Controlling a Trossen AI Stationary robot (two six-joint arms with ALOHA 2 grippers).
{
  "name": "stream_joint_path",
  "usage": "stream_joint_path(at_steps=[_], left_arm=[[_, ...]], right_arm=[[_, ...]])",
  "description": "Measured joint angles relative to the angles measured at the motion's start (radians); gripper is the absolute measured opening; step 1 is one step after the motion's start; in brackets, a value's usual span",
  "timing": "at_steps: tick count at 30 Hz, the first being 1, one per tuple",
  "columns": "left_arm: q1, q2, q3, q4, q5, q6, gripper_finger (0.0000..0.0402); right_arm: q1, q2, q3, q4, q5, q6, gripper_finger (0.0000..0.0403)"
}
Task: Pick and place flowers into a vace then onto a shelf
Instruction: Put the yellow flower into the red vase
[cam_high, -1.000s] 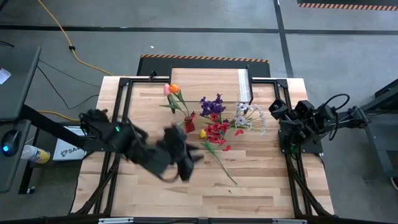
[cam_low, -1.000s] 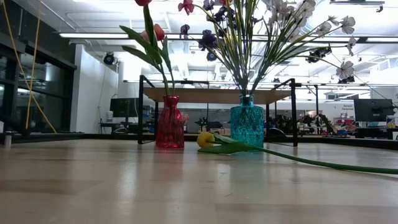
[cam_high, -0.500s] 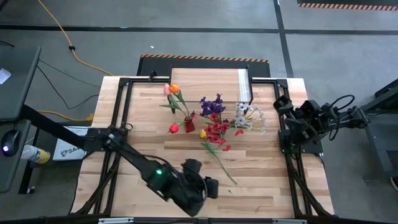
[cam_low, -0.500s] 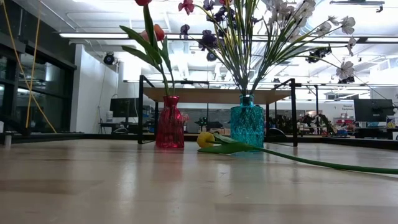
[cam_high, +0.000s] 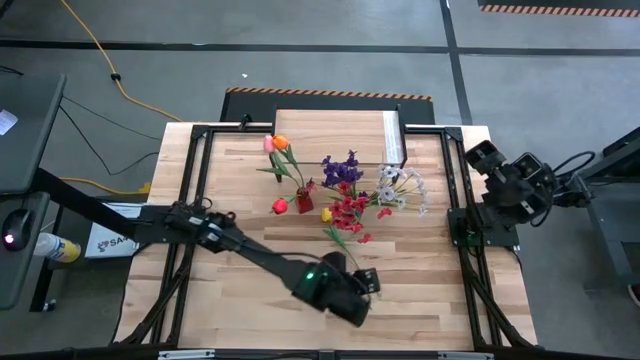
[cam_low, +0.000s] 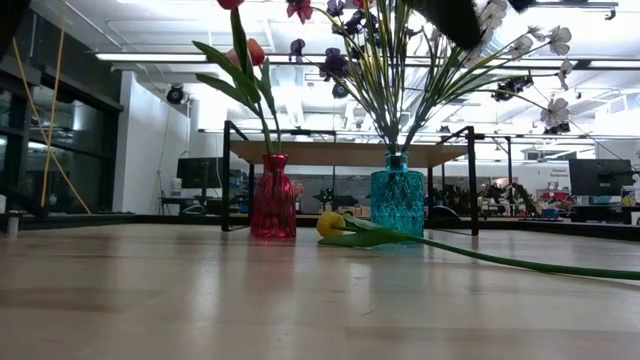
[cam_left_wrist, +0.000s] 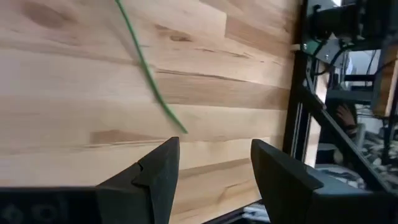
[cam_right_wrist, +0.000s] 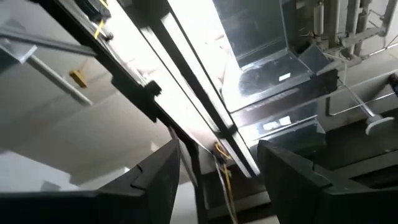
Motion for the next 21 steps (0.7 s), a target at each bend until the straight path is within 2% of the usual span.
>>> stream_joint_path(at_steps=[5,16,21], left_arm=[[0.042,0.05,0.0,0.005,0.053,-0.027,0.0232],[0.083,0.103,0.001,-0.126,0.161,-0.151,0.0232],[0.105,0.132,-0.002,-0.106,0.16,-0.158,0.0232]], right_arm=[[0.0,-0.005,0.0,0.01,-0.014,0.035,0.0205],[0.0,-0.005,0.0,0.012,-0.052,0.037,0.0206],[0.0,-0.004,0.0,0.008,-0.052,0.035,0.0205]])
